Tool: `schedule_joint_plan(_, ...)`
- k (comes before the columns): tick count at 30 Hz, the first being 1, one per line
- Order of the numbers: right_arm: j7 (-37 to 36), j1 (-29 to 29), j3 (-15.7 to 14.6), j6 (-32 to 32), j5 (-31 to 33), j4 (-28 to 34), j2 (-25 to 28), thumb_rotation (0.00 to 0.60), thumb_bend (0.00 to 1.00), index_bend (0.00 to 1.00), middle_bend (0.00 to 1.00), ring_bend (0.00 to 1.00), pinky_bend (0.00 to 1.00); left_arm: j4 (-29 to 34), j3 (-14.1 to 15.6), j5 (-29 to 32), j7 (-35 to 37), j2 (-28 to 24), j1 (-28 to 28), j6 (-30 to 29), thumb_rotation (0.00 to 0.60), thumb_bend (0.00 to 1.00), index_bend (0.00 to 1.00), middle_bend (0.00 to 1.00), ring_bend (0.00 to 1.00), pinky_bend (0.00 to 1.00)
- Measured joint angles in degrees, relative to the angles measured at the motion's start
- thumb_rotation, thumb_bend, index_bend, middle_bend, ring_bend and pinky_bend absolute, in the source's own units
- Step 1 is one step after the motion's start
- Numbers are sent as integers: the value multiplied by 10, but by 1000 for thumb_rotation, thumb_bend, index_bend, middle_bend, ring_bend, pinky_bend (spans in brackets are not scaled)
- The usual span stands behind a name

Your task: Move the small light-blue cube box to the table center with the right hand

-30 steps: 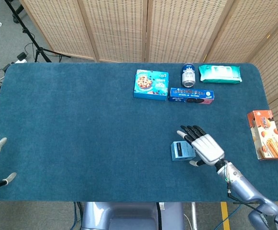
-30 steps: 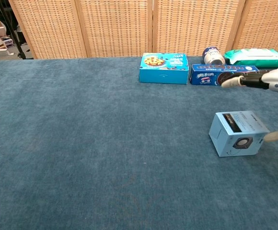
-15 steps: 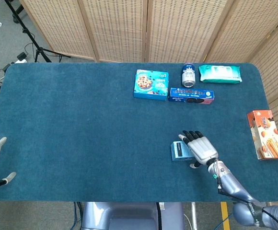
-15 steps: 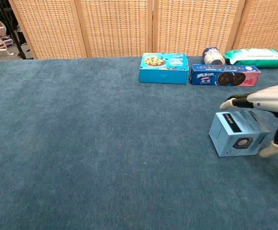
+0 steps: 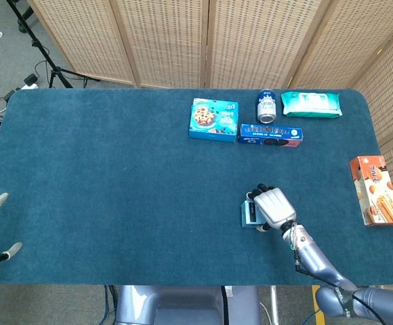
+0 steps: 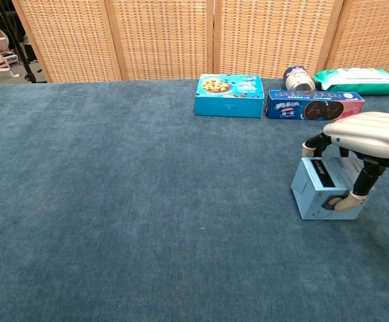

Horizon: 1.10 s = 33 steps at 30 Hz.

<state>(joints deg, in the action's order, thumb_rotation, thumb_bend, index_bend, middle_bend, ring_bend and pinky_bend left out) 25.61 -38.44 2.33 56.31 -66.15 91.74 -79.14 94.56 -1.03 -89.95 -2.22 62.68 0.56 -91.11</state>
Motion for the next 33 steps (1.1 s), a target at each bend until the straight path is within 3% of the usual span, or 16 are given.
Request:
schedule_joint_plan(3, -20, 4, 1, 9, -23, -6, -4, 600, 251, 484, 510, 382, 447, 0, 0, 0, 0, 0, 0, -1, 600, 0, 0, 0, 0, 0)
schedule_joint_plan(10, -83, 14, 6, 38, -77, -11, -6, 600, 324, 492, 518, 387, 447, 0, 1, -1, -1, 0, 0, -1, 600, 0, 0, 0, 0, 0)
schedule_joint_plan(13, -143, 21, 11, 56, -103, -16, -9, 600, 337, 492, 518, 386, 448, 0, 2, -3, -2, 0, 0, 0, 600, 0, 0, 0, 0, 0)
schedule_joint_plan(21, -386, 42, 24, 101, -152, -53, -31, 600, 363, 492, 518, 386, 448, 1, 4, -7, -4, 1, 0, 0, 600, 0, 0, 0, 0, 0)
schedule_joint_plan(25, -489, 55, 28, 117, -165, -92, -59, 600, 383, 492, 516, 342, 429, 2, 4, -7, -5, 2, 0, 0, 600, 0, 0, 0, 0, 0)
schedule_joint_plan(33, -585, 76, 30, 142, -175, -178, -139, 600, 435, 492, 497, 225, 309, 2, 5, -6, -7, 2, 1, 5, 600, 0, 0, 0, 0, 0)
